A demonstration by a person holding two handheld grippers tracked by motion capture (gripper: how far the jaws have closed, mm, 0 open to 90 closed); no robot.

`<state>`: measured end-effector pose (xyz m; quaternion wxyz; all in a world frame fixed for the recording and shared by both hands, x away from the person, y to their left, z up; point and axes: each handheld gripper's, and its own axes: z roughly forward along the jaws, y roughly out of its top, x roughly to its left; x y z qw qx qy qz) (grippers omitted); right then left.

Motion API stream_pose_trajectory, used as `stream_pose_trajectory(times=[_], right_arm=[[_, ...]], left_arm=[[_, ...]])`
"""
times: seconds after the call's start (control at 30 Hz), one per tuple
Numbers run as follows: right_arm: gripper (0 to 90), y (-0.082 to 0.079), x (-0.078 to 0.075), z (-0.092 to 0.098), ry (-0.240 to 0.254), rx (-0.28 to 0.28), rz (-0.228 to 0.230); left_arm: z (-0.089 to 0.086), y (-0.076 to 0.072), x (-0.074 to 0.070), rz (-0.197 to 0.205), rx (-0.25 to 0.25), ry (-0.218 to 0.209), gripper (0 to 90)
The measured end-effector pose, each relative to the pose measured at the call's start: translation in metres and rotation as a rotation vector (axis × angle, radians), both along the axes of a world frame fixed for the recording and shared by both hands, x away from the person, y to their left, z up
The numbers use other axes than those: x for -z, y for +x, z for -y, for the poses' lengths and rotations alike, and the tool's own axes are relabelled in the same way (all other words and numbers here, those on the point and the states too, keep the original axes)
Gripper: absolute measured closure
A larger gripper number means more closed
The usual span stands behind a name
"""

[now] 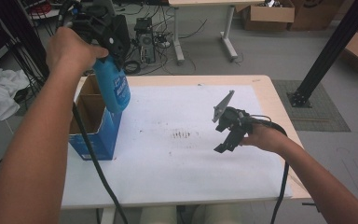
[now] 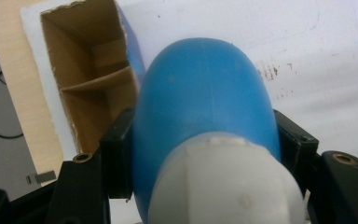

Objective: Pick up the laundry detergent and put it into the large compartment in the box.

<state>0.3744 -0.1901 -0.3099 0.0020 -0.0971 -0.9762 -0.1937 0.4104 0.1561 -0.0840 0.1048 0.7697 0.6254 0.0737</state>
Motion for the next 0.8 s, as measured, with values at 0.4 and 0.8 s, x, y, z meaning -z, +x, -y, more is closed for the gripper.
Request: stream_pose_trajectory(times=[0.4, 0.8], right_arm=[[19.0, -0.001, 0.001, -0.001, -0.002, -0.003, 0.002], [19.0, -0.001, 0.000, -0.001, 0.001, -0.001, 0.005]], left_arm=[[-0.022, -0.010, -0.011, 0.018, -0.123, 0.008, 38.0], [-0.049, -0.018, -0.008, 0.034, -0.183, 0.034, 38.0]])
